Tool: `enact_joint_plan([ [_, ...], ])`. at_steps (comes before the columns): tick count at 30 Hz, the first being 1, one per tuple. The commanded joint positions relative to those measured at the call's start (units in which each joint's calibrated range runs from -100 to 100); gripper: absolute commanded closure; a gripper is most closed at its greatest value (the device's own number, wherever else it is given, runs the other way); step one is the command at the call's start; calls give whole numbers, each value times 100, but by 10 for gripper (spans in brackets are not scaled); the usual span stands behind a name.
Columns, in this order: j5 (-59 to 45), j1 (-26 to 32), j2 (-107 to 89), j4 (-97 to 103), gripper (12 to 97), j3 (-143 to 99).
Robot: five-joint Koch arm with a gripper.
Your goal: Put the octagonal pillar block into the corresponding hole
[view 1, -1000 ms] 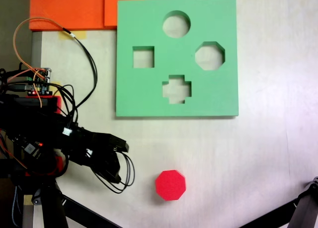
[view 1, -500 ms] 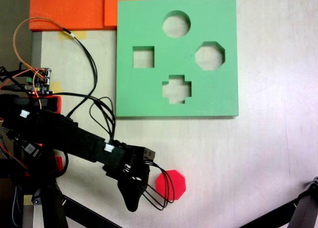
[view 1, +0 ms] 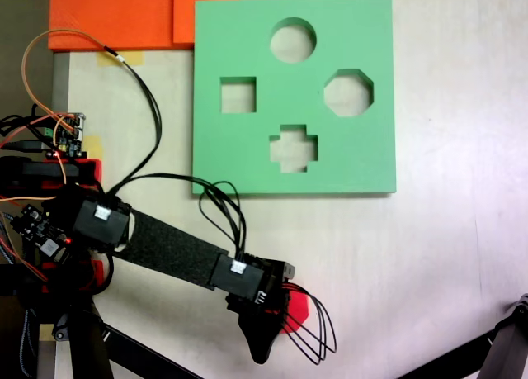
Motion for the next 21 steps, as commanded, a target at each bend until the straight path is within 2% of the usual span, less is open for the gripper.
enact_joint_plan([
  [1, -24, 0, 122, -76, 132, 430],
  [15, -132, 29, 1086, -86, 134, 789],
  [19, -200, 34, 1099, -153, 274, 819],
  [21, -200, 34, 1141, -211, 314, 819],
])
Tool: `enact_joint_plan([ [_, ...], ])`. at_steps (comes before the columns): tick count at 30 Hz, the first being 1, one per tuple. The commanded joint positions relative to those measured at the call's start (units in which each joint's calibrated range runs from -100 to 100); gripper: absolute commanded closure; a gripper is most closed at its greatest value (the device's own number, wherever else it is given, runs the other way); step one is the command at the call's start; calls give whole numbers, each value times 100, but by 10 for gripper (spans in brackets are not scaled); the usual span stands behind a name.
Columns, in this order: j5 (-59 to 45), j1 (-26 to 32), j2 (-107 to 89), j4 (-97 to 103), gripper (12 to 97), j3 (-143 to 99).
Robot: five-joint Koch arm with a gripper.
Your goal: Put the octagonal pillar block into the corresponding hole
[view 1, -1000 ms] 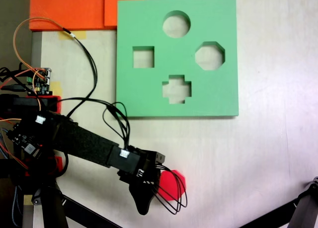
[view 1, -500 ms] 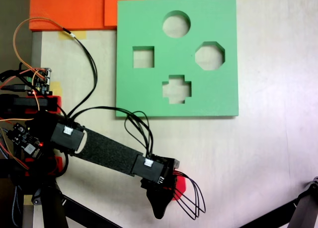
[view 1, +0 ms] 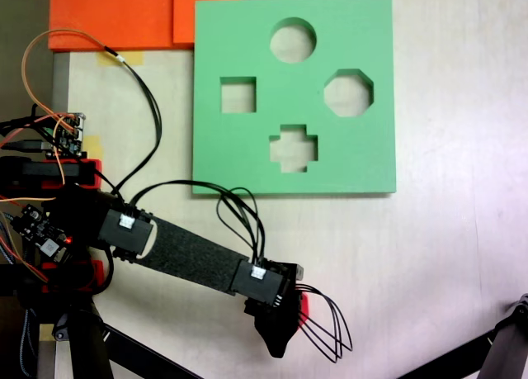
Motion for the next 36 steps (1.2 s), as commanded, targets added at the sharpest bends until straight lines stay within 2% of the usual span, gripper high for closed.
enact_joint_plan([
  [1, -44, 0, 34, -249, 322, 349],
  [4, -49, 0, 160, -413, 400, 349],
  [6, -44, 5, 216, -509, 519, 349],
  [8, -44, 15, 244, -635, 587, 339],
  [18, 83, -54, 313, -1646, 755, 339],
  [30, 230, -54, -371, -2551, 768, 538],
  [36, 361, -5, -1516, -2888, 767, 907],
])
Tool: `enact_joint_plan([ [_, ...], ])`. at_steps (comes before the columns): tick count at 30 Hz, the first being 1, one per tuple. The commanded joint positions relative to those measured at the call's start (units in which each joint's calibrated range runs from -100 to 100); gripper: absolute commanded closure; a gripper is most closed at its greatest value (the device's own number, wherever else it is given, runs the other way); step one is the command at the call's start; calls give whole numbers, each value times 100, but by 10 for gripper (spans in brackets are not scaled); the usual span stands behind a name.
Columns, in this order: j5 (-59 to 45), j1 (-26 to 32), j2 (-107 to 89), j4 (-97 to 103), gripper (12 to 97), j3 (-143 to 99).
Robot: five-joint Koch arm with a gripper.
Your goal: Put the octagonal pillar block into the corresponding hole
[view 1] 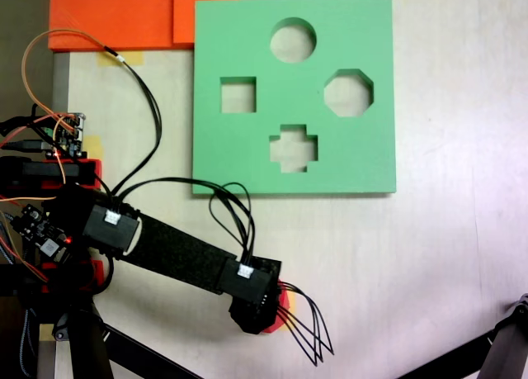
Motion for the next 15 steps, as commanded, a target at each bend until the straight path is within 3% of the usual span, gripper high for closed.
enact_joint_plan([
  [1, 107, 63, -768, -558, 766, 418],
  [9, 1035, 825, -1690, -558, 766, 1425],
  [15, 1836, 1636, -712, -558, 762, 2592],
])
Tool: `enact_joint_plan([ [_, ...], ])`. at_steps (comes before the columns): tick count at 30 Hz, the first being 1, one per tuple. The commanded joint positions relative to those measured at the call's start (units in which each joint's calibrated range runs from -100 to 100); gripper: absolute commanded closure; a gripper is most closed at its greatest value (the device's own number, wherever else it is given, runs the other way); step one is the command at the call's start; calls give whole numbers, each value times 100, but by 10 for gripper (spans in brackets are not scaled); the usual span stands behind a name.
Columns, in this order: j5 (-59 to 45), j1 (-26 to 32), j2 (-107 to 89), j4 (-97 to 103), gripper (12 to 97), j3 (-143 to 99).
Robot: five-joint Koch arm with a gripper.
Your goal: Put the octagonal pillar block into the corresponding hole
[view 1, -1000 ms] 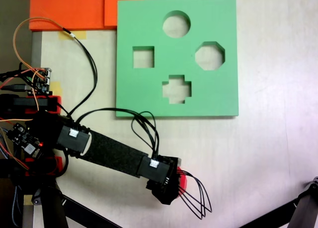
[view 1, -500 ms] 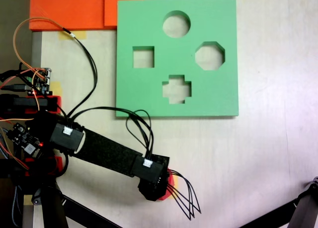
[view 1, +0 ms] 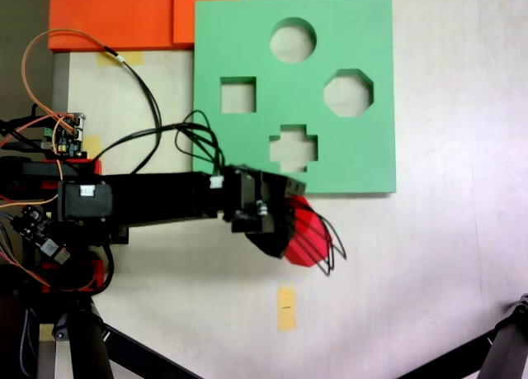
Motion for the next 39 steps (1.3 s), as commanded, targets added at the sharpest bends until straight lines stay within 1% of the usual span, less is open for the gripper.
enact_joint_plan([
  [1, 347, 342, 512, -401, 760, 1030],
  [7, 703, 962, 2677, -401, 762, 3273],
  [14, 1084, 1446, 3249, -353, 760, 3403],
  [18, 1201, 1602, 3529, 61, 760, 3403],
  [26, 1524, 1665, 3822, 831, 762, 3413],
  [39, 1543, 1543, 4283, 1274, 762, 3413],
])
